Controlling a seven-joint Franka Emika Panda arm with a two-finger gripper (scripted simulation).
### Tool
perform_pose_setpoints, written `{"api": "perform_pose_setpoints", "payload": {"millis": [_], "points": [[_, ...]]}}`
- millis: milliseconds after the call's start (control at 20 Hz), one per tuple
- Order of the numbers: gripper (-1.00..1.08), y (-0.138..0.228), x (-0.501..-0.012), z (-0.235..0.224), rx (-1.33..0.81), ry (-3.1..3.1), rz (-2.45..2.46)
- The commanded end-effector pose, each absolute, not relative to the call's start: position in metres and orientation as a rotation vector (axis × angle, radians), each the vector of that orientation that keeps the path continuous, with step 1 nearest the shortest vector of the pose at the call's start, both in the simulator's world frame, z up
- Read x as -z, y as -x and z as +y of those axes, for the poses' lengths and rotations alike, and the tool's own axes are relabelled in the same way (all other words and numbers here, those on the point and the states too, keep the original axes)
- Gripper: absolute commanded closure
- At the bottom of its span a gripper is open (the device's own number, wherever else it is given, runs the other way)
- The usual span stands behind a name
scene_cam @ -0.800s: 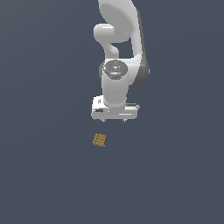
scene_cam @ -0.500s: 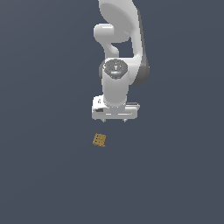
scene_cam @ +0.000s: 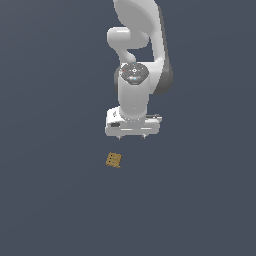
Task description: Pick up the object and move it to a goal position.
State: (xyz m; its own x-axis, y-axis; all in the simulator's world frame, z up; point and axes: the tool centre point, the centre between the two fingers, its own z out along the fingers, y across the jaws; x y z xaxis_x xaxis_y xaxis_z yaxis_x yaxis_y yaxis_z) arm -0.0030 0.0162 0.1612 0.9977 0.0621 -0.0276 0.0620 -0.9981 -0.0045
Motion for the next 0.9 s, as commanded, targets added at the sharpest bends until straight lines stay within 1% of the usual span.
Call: {"api": "perform_pose_setpoints", "payload": {"millis": [0, 400, 850], "points": [[-0.92, 0.003, -0.161, 0.016, -0.045, 3.136, -0.1], [-0.92, 0.001, -0.156, 0.012, -0.044, 3.134, -0.194], [-0.92, -0.005, -0.143, 0.002, -0.043, 3.112, -0.449]]}}
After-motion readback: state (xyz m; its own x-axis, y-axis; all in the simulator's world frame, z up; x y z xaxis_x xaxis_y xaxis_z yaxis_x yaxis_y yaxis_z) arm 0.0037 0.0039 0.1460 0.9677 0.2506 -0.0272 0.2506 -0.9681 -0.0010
